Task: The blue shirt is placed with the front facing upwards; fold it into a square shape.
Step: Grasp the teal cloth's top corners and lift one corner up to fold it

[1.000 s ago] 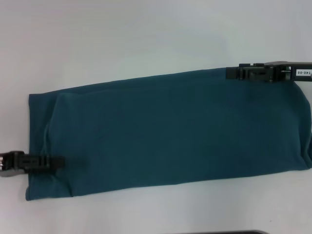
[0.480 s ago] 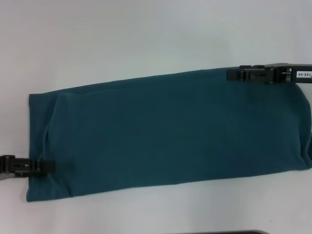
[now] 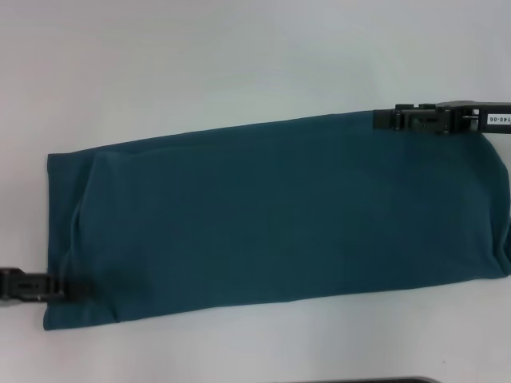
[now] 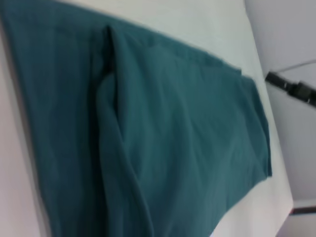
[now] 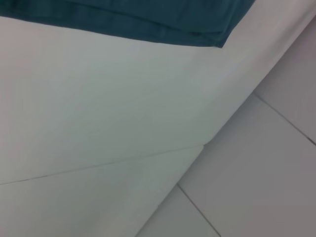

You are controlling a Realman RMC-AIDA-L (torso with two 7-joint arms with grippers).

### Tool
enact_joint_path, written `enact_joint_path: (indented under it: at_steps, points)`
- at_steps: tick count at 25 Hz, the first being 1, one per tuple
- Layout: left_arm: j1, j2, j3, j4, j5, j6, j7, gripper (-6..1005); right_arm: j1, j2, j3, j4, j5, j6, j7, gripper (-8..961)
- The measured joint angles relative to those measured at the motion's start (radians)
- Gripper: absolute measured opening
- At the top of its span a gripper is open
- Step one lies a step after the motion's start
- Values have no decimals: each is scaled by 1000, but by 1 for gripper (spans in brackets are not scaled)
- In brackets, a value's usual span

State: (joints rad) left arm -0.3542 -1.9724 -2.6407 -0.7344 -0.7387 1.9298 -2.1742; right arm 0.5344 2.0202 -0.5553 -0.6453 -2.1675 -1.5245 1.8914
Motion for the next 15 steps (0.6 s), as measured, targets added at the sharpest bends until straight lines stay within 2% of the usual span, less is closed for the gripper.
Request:
enact_joint_path:
  at_steps: [6, 15]
  points:
    - [-7, -22, 21, -4, 73, -41, -21, 624, -1, 0, 0, 3, 0, 5, 0, 895]
    - [-10, -17, 22, -4, 94, -122, -73, 619, 3, 0, 0, 2, 0, 4, 5, 894]
